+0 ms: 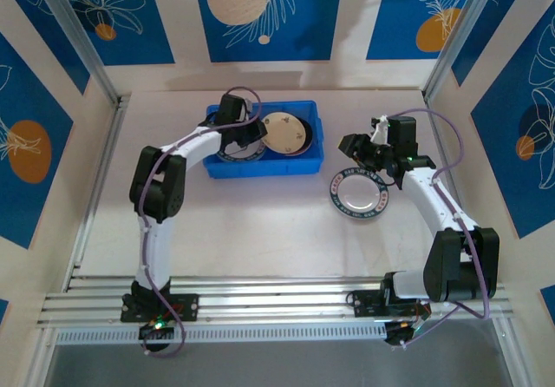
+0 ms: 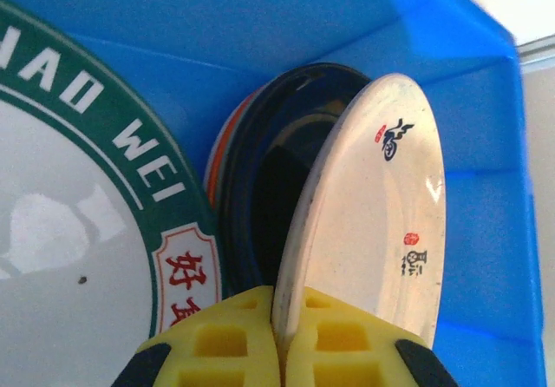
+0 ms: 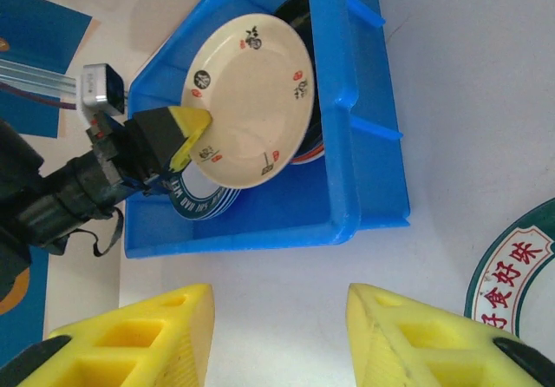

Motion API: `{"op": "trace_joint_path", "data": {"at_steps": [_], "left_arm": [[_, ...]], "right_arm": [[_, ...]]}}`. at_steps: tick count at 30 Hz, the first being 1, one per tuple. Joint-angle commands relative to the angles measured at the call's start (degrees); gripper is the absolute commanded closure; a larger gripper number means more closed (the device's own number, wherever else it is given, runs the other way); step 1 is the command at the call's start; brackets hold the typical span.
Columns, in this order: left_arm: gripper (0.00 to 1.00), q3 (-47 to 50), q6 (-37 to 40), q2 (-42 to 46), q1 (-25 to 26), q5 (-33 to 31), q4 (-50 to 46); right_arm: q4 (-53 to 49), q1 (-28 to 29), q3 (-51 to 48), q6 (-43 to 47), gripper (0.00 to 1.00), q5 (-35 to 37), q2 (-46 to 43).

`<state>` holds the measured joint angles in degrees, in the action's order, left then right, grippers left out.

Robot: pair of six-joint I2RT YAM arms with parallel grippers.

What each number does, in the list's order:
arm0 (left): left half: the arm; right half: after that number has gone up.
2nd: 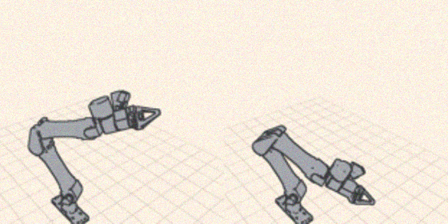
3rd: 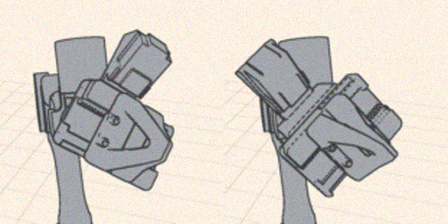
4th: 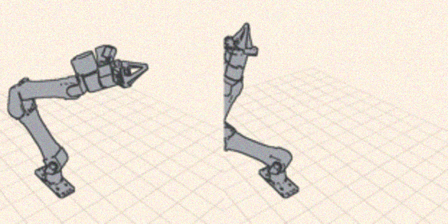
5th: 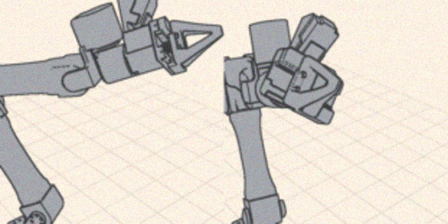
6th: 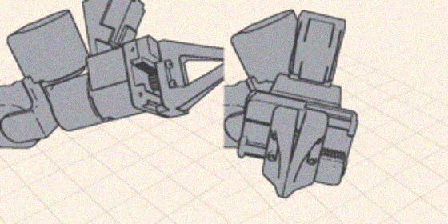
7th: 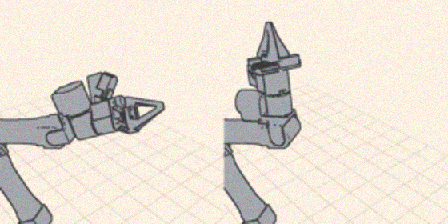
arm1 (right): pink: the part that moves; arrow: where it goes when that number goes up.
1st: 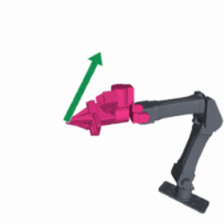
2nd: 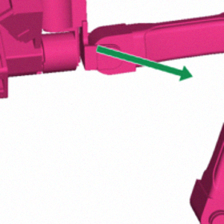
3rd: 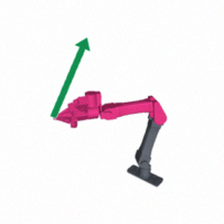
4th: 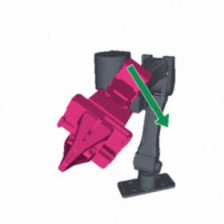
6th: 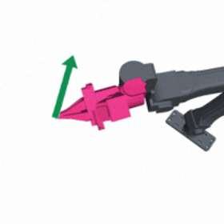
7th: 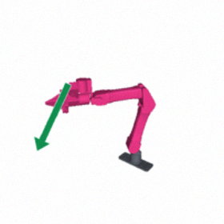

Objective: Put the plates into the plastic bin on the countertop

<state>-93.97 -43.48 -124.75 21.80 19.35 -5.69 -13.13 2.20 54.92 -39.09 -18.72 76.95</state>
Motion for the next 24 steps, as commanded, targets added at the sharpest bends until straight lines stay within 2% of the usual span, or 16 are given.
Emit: {"op": "trace_joint_path", "data": {"at_steps": [1, 8, 21, 22, 24], "left_arm": [[1.0, -3.7, -2.1, -1.7, -0.6, 0.2, 3.0], [1.0, -7.3, -1.4, -4.9, 0.1, 1.2, 0.4], [1.0, -13.9, 2.6, -8.3, 1.2, -1.9, -7.7], [0.95, -14.8, 3.0, -8.7, 1.3, -2.2, -8.7], [0.72, -16.3, 4.1, -9.3, 1.7, -3.0, -10.7]], "right_arm": [[-1.3, -0.4, 0.9, 0.3, 0.55, -1.8, -0.1], [-1.5, -0.4, 0.7, 0.2, 0.55, -2.2, 0.2], [-2.1, 0.4, 0.9, 0.6, 0.55, -1.3, 0.1], [-2.1, 0.6, 0.9, 0.5, 0.55, -1.2, 0.0], [-2.1, 0.8, 0.8, 0.6, 0.55, -0.9, 0.0]]}}
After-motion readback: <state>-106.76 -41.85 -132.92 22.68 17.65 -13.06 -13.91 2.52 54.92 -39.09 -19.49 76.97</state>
